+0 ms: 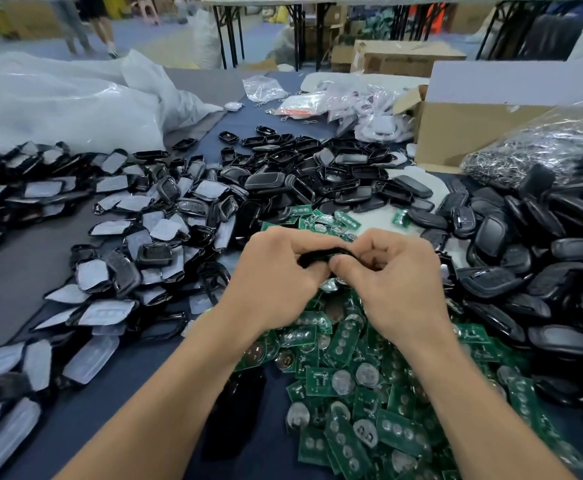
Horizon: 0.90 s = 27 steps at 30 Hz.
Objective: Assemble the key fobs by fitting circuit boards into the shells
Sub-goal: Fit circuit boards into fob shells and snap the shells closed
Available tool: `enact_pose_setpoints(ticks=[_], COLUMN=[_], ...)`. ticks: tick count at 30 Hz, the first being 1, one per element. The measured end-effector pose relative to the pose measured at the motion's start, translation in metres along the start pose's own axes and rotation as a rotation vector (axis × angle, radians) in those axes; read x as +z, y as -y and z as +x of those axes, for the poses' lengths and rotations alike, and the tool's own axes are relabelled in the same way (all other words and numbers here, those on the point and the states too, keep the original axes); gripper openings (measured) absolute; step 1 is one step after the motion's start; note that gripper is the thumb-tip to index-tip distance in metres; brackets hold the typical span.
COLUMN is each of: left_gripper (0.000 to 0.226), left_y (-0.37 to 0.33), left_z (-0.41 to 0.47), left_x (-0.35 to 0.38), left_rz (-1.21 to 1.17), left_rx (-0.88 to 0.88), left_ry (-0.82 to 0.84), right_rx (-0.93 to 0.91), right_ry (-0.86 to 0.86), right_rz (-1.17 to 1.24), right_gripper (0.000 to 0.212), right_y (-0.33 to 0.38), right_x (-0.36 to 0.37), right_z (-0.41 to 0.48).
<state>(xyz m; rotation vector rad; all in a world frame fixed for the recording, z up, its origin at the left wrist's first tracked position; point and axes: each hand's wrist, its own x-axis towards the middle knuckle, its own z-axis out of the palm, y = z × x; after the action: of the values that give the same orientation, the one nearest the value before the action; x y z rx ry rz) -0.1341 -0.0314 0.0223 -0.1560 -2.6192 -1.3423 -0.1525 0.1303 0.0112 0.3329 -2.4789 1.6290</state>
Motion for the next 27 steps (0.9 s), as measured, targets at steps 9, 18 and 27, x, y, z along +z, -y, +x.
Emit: enact_pose_setpoints(ticks=[9,18,27], left_gripper=[0.039,0.015,0.018], left_y=[0.030,0.059,0.054], left_z=[0.020,0.032,0.030], left_x=[-0.049,-0.081,-0.082], left_rz=[-0.423,-1.066,-1.070], left_rx=[-0.268,-0.492,-0.417], left_ry=[-0.599,-0.891,-0.863], right_rx=[-0.001,0.038,0.180], right_ry=[0.130,0.244,0.169], right_rz=[-0.087,-0.233,-0.147], right_gripper=[0.024,0.026,0.021], right_y=[0.020,0.062,0.053], right_x=[0.018,0.106,0.124], right_z=[-0.005,0.046,0.057])
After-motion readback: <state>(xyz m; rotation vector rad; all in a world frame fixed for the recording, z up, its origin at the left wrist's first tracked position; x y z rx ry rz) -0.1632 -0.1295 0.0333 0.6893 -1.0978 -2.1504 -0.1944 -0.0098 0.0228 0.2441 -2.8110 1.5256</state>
